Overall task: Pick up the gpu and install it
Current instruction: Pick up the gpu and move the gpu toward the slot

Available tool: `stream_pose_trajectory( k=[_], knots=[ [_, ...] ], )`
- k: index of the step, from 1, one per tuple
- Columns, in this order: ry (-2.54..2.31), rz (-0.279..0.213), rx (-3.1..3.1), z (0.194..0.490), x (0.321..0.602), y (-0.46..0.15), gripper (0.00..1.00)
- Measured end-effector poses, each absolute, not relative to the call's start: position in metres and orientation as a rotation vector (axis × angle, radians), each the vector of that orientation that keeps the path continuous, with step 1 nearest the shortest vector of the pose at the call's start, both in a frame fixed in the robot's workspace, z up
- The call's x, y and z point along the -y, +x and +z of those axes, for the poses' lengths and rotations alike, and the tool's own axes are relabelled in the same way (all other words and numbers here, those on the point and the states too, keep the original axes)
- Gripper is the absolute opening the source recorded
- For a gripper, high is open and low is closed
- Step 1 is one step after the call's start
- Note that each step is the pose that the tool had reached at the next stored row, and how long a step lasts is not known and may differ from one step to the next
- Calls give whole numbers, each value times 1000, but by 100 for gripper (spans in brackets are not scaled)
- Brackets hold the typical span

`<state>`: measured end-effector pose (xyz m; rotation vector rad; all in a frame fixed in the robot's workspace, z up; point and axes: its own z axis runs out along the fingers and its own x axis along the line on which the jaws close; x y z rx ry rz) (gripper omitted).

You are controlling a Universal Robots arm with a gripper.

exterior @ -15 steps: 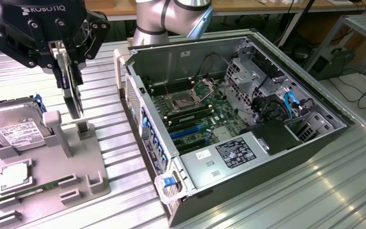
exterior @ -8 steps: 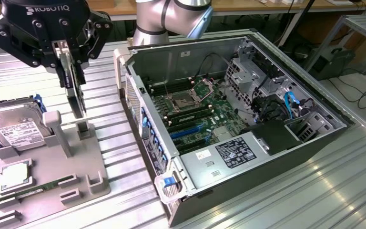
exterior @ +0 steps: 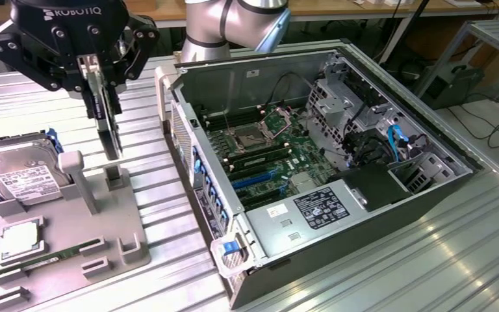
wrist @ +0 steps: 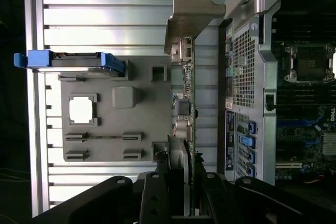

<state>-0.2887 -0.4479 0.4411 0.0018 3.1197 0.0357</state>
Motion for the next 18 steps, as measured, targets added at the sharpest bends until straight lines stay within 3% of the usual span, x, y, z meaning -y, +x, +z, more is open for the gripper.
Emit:
stream_pose_trajectory(
  k=[18],
  knots=[
    [2, 36, -3120, 441, 448, -267, 28]
  ],
)
